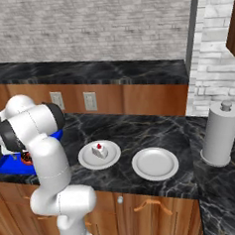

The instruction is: Move the dessert items from the plates to the tray.

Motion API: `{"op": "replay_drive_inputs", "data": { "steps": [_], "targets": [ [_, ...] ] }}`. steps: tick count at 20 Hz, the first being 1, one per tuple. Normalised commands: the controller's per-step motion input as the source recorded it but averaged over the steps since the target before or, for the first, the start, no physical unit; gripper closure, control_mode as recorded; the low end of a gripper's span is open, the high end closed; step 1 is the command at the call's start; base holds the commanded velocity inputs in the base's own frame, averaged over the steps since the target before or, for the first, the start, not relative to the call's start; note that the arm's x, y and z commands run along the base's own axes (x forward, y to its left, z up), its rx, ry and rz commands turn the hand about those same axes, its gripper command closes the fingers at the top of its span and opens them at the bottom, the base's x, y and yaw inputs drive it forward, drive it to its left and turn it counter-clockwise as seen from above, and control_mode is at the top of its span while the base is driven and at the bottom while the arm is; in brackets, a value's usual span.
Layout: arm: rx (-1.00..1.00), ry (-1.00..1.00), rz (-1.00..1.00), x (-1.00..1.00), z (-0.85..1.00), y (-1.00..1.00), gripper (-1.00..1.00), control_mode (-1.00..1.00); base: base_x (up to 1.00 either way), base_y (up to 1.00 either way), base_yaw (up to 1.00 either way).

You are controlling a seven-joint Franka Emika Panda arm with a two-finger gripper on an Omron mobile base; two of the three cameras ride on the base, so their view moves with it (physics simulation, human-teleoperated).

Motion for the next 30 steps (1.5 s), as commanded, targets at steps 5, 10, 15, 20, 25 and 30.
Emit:
{"op": "replay_drive_inputs", "data": {
  "steps": [5,10,15,20,25,30],
  "targets": [
    [0.0,0.0,0.0,0.0,0.06,0.0,-1.0,-1.0,0.0,0.0,0.0],
    [0.0,-0.01,0.0,-0.01,0.56,0.0,-1.0,-1.0,0.0,0.0,0.0],
    [0.0,-0.01,0.0,-0.17,0.72,-0.02,-1.0,-1.0,0.0,0.0,0.0],
    [0.0,-0.15,0.0,-0.28,0.44,-0.56,-1.0,-1.0,0.0,0.0,0.0],
    [0.0,-0.09,0.0,-0.33,0.37,-0.78,-1.0,-1.0,0.0,0.0,0.0],
    [0.0,-0.06,0.01,-0.26,0.36,-0.81,-1.0,-1.0,0.0,0.0,0.0]
  ]
}}
